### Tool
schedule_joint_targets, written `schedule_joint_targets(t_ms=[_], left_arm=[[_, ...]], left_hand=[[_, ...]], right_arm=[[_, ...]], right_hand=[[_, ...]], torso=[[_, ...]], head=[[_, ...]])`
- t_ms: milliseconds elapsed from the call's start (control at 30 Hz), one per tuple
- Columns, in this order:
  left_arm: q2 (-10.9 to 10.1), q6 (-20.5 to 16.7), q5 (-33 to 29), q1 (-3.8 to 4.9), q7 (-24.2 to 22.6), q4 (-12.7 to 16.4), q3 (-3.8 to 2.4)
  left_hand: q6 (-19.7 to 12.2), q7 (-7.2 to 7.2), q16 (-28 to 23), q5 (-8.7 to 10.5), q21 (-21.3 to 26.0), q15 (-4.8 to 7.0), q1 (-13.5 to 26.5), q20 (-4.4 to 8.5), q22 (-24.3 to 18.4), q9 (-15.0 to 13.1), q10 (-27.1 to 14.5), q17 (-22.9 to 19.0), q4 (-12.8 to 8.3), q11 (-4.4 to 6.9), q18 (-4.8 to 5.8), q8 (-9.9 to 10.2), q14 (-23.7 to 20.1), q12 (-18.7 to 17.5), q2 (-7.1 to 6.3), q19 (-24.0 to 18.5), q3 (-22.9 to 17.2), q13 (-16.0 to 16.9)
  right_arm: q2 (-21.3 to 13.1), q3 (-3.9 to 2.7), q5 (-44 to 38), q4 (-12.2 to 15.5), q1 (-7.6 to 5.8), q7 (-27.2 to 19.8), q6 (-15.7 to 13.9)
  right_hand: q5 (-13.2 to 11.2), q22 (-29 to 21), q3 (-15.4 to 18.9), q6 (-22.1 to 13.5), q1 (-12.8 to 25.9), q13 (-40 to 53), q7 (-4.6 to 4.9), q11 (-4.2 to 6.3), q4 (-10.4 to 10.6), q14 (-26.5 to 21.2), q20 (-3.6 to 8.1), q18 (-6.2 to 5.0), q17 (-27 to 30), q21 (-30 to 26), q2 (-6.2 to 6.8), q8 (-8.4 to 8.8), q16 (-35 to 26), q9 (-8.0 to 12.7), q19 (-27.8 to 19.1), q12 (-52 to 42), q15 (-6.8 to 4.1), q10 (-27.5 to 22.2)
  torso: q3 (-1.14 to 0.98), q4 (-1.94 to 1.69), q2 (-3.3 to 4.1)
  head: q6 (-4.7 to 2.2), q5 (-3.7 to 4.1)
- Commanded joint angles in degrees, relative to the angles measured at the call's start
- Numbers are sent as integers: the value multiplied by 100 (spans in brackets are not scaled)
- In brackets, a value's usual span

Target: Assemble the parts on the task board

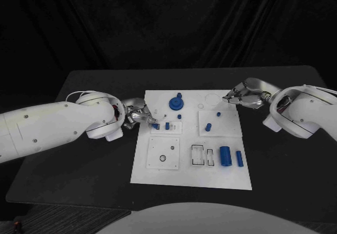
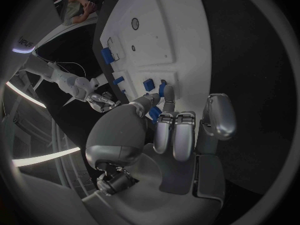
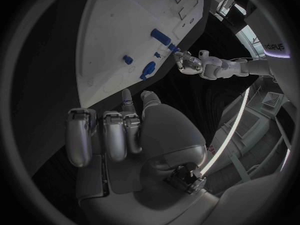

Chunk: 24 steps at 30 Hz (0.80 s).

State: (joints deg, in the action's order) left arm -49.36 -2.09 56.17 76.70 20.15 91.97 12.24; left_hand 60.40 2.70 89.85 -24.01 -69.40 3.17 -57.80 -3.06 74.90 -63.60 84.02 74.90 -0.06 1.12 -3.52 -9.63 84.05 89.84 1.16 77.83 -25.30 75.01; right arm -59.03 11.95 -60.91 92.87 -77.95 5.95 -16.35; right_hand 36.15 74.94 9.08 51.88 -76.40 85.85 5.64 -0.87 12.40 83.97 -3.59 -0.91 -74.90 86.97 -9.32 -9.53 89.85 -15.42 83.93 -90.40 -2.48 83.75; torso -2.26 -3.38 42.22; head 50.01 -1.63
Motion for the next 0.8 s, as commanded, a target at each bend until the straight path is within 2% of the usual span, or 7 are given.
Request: schedule_joint_targets(t_ms=[33, 300, 667, 800], left_arm=[[-14, -40, 31, -18, -108, 28, -2], [-4, -89, 31, -35, -115, 43, -2], [-15, -344, 34, -57, -143, 103, -2], [-49, -501, 224, -62, -155, 162, -2]], left_hand=[[-45, -14, 15, -19, 25, 14, 52, -5, 884, -5, 598, 1510, 40, -12, -118, -8, 595, 16, 20, -28, -2, 1499], [-48, -13, 15, -21, 30, 12, 52, -6, 883, -9, 598, 1510, 41, -13, -119, -9, 595, 16, 17, -32, -3, 1499], [-47, -11, 15, -19, 10, 11, 56, -7, 889, -14, 598, 1510, 48, -14, -114, -12, 595, 16, 13, -20, -1, 1499], [-46, -12, 15, -19, -8, 11, 55, -7, 895, -16, 598, 1510, 48, -14, -110, -14, 595, 16, 9, -10, 0, 1499]], right_arm=[[-2, -4, -6, 8, 14, 71, -83], [8, -4, -6, 5, 14, 64, -88], [8, -4, -6, 4, 15, 63, -81], [2, -4, -6, 7, 15, 61, -83]], right_hand=[[28, 1378, -39, 42, -61, 415, 11, 33, -2, 603, 22, -6, -1510, -24, 8, 19, 15, 7, 401, 40, -49, 625], [28, 1378, -39, 42, -61, 415, 11, 33, -2, 603, 22, -6, -1510, -24, 8, 19, 15, 7, 401, 40, -49, 625], [37, 1378, -53, 37, -64, 415, 9, 39, -7, 603, 22, -6, -1510, -23, 17, 27, 15, 10, 401, 40, -52, 625], [37, 1378, -53, 37, -64, 415, 9, 39, -7, 603, 22, -6, -1510, -23, 17, 27, 15, 10, 401, 40, -52, 625]], torso=[[-2, -4, 2], [-2, 0, 3], [-1, -1, 4], [3, 0, 8]], head=[[-1, 15], [-1, -10], [-1, 1], [-1, -2]])
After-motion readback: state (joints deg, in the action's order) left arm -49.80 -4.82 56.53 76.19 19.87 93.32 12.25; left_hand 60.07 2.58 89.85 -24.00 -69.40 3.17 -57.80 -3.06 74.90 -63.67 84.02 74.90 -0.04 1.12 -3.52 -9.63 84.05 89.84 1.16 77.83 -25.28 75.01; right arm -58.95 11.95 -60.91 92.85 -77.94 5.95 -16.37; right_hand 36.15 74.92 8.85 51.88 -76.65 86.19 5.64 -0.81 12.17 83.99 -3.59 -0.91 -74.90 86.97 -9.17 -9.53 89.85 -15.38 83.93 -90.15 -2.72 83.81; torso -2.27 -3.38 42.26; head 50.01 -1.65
